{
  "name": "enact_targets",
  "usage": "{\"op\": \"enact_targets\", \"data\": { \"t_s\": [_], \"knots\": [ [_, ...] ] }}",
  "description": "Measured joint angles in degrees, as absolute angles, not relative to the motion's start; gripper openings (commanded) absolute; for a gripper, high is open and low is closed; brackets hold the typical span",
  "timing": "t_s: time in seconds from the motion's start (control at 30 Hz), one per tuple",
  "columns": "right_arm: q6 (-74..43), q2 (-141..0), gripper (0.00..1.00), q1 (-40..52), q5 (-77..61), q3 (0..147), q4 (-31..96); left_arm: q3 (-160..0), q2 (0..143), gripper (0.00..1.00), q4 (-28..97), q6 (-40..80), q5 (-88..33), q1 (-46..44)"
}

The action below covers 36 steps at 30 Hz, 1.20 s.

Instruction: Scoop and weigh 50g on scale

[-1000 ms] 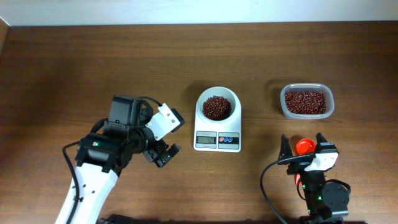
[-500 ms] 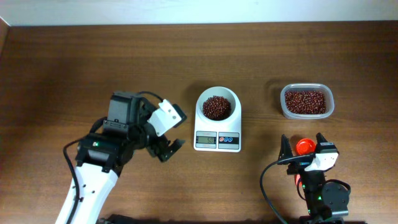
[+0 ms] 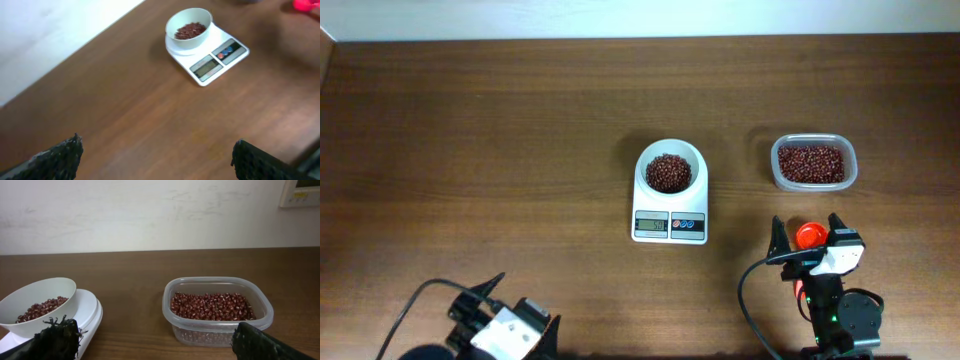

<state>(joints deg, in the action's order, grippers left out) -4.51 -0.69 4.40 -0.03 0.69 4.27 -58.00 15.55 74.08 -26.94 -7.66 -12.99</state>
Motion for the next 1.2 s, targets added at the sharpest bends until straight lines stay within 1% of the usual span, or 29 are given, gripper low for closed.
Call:
{"op": "enact_targets", "data": {
  "t_s": [0.1,0.23,0.33,0.43,0.5,0.6,0.77,0.83,0.9,1.0,1.2],
  "knots": [
    [-4.5,-0.7,0.99,4.4,0.0,0.7,4.3,-58.0,14.0,0.99,74.3,-25.3,-3.0,-12.8],
    [-4.5,-0.7,0.99,4.4,0.0,0.7,4.3,-58.0,14.0,0.99,74.3,-21.4,1.6,-8.8],
    [-4.5,-0.7,0.99,4.4,0.0,0.7,4.3,-58.0,13.7,0.99,74.6,-21.1,2.2,-5.1],
    [-4.5,-0.7,0.99,4.4,0.0,0.7,4.3,-58.1,11.5,0.99,75.3,-21.1,2.2,-3.7],
    [-4.5,-0.7,0.99,4.4,0.0,0.7,4.3,-58.2,8.9,0.99,75.2,-21.1,2.2,-3.7],
    [-4.5,-0.7,0.99,4.4,0.0,0.7,4.3,-58.7,1.5,0.99,75.7,-21.1,2.6,-3.6],
    [-4.5,-0.7,0.99,4.4,0.0,0.7,4.3,-58.8,0.8,0.99,75.9,-21.1,3.5,-3.6],
    [-4.5,-0.7,0.99,4.4,0.0,0.7,4.3,-58.6,0.7,0.99,72.5,-21.1,2.5,-3.6],
    [-4.5,-0.7,0.99,4.4,0.0,0.7,4.3,-58.8,0.7,0.99,63.3,-20.9,1.0,-3.6],
    [-4.5,-0.6,0.99,4.4,0.0,0.7,4.3,-55.0,0.4,0.99,55.0,-20.9,-2.7,-3.6],
    [-4.5,-0.6,0.99,4.4,-0.1,0.7,4.3,-29.3,0.6,0.99,26.6,-20.7,-4.3,-3.6]
  ]
}}
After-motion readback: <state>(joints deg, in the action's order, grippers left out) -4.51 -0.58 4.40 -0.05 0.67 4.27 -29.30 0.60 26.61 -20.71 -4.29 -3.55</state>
